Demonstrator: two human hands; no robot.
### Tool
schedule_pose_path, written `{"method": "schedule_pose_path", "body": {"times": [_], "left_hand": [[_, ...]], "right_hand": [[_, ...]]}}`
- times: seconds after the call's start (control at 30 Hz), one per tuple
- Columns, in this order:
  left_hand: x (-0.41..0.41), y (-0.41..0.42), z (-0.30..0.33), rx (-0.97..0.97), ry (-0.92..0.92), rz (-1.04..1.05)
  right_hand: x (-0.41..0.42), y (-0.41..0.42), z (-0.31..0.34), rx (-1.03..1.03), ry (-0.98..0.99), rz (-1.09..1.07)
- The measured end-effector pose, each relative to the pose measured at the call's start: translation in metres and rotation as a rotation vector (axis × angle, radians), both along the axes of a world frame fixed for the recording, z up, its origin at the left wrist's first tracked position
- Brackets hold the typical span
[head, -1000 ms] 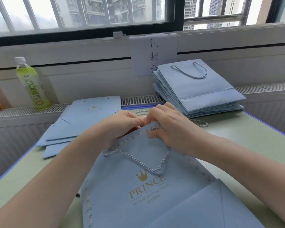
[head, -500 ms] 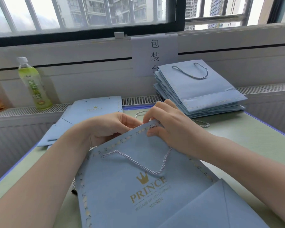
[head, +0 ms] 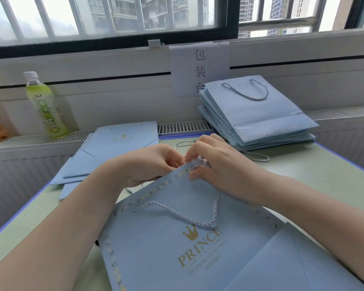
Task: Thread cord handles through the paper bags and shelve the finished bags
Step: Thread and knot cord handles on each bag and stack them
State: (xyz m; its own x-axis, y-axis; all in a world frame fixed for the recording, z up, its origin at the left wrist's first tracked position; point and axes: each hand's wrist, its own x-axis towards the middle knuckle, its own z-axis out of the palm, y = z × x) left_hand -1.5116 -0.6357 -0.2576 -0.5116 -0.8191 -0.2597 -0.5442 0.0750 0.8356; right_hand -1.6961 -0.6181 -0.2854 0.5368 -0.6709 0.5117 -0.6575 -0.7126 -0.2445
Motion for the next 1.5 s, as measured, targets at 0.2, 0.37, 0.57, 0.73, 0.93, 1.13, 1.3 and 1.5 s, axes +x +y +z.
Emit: {"method": "schedule_pose_path", "body": {"times": [0.2,0.37,0.57,0.73,0.93,1.13,1.3,1.5], "left_hand": [[-0.005,-0.001,-0.007,-0.115,-0.040,0.144],[-0.011,-0.006,-0.014,-0.256,0.010,0.269],[-0.015,-0.006,-0.019,-0.340,0.066,0.284],[-0.015,-0.006,-0.015,-0.581,-0.080,0.266],[-0.015,-0.001,-0.015,-1.046,-0.250,0.418],[-0.017,-0.007,-0.011,-0.789,0.053,0.687],[-0.022,-0.006,-0.006,-0.207,0.459,0.670],[-0.022,0.005,-0.016,0.094,0.483,0.207]], "right_hand": [[-0.005,-0.003,0.001,0.030,0.105,-0.079],[-0.009,-0.004,0.004,0.087,0.161,-0.120],[-0.008,-0.004,0.002,0.167,0.272,-0.180],[-0.015,-0.009,0.010,0.164,-0.277,-0.261],[-0.029,-0.022,0.014,0.174,-0.657,-0.325],[-0.042,-0.025,0.031,0.084,-0.969,-0.255],[-0.052,-0.025,0.038,-0.024,-1.249,-0.253],[-0.054,-0.019,0.046,-0.060,-1.304,-0.163]]}}
